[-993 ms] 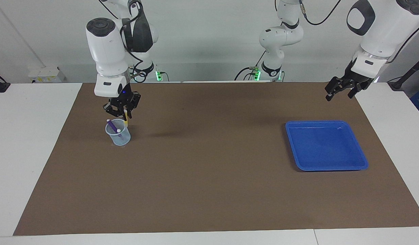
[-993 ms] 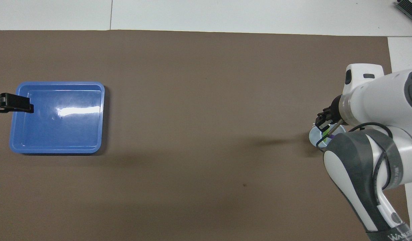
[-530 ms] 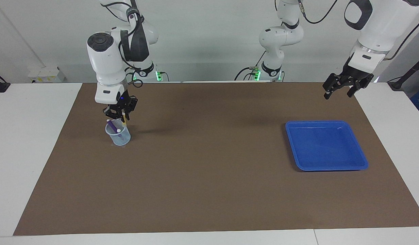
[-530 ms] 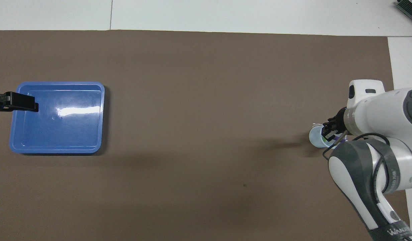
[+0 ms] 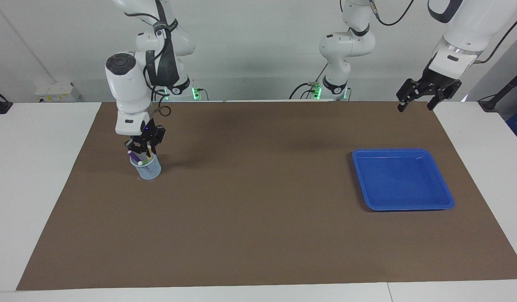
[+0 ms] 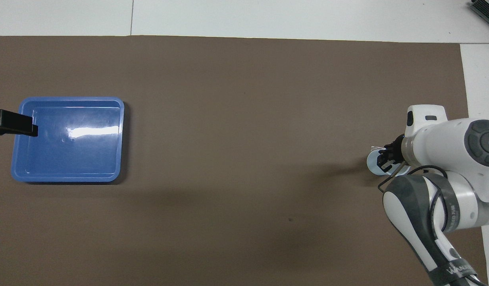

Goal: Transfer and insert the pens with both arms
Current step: 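Lower the yellow pen into the white cup with the right gripper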

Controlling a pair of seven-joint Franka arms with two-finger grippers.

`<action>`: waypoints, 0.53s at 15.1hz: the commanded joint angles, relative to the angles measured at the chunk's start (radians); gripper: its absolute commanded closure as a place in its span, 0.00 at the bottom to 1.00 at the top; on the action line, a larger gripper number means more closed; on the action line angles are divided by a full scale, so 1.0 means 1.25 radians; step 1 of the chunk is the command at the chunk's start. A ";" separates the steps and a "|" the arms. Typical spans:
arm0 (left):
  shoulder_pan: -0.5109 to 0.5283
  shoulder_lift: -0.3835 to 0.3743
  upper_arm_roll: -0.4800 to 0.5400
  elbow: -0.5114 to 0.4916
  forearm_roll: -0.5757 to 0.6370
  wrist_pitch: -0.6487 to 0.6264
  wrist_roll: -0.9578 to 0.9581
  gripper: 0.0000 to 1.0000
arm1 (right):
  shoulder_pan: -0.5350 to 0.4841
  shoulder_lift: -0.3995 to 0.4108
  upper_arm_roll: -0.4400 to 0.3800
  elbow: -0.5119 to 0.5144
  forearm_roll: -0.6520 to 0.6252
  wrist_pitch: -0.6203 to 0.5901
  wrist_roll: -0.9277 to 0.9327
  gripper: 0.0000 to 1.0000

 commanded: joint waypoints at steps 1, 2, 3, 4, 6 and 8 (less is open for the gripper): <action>-0.018 0.018 0.012 0.024 -0.002 -0.023 0.003 0.00 | -0.009 -0.025 0.008 -0.023 -0.015 0.013 -0.012 0.37; -0.018 0.018 0.012 0.020 -0.002 -0.018 0.003 0.00 | -0.006 -0.025 0.008 -0.019 -0.015 0.006 -0.009 0.36; -0.018 0.018 0.012 0.016 -0.001 -0.014 0.002 0.00 | -0.002 -0.026 0.009 -0.016 -0.015 -0.001 -0.008 0.32; -0.017 0.015 0.012 0.014 -0.001 -0.014 0.002 0.00 | 0.001 -0.027 0.010 -0.008 -0.015 -0.007 -0.008 0.32; -0.014 0.017 0.013 0.015 -0.002 -0.016 0.001 0.00 | 0.003 -0.027 0.014 0.021 -0.007 -0.042 -0.008 0.29; -0.008 0.015 0.018 0.011 -0.002 -0.020 0.001 0.00 | 0.004 -0.027 0.017 0.058 0.000 -0.089 -0.001 0.29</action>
